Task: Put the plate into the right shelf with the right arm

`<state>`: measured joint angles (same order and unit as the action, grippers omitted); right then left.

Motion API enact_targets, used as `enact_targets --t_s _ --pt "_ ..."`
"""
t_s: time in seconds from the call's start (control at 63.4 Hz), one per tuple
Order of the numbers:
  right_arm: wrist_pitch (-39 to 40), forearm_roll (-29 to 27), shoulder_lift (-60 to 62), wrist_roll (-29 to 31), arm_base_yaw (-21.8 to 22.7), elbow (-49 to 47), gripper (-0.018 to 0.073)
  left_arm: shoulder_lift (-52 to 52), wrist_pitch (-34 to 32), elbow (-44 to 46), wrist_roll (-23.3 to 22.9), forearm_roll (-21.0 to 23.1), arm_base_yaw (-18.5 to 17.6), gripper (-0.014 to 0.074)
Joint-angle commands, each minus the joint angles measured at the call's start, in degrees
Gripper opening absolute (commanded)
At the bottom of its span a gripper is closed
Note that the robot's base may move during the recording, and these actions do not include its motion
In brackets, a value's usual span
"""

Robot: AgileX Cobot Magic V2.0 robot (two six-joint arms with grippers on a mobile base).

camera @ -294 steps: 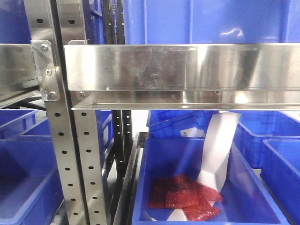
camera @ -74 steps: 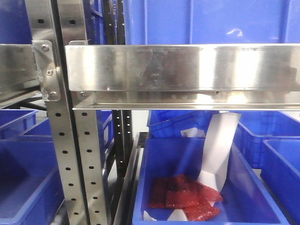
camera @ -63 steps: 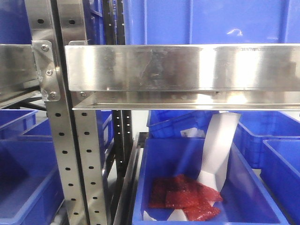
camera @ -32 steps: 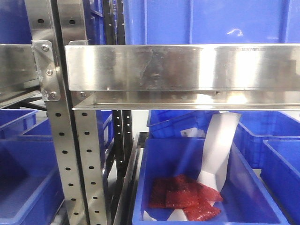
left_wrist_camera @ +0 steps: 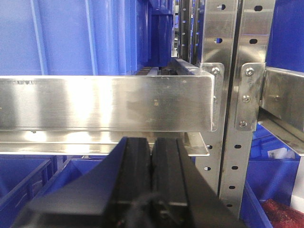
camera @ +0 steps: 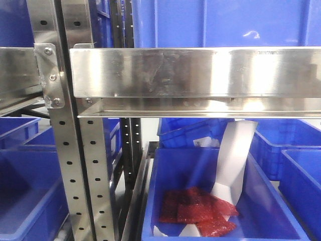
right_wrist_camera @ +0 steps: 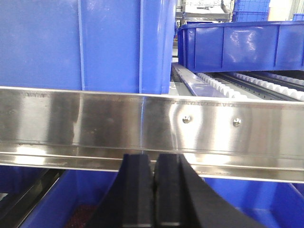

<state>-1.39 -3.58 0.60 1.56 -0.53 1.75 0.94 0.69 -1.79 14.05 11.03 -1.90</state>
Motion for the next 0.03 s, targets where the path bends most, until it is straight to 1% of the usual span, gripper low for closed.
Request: enact_targets --t_s 0.0,0.016 --pt "5.5 -0.2 0.8 0.5 0.1 -0.5 0.0052 0.3 -5.0 -0.6 0.0 0.3 -0.3 -0.0047" --pt "5.5 -0.2 0.8 0.5 0.1 -0.5 0.0052 0.3 -5.0 -0.6 0.0 0.3 -0.3 -0.0047"
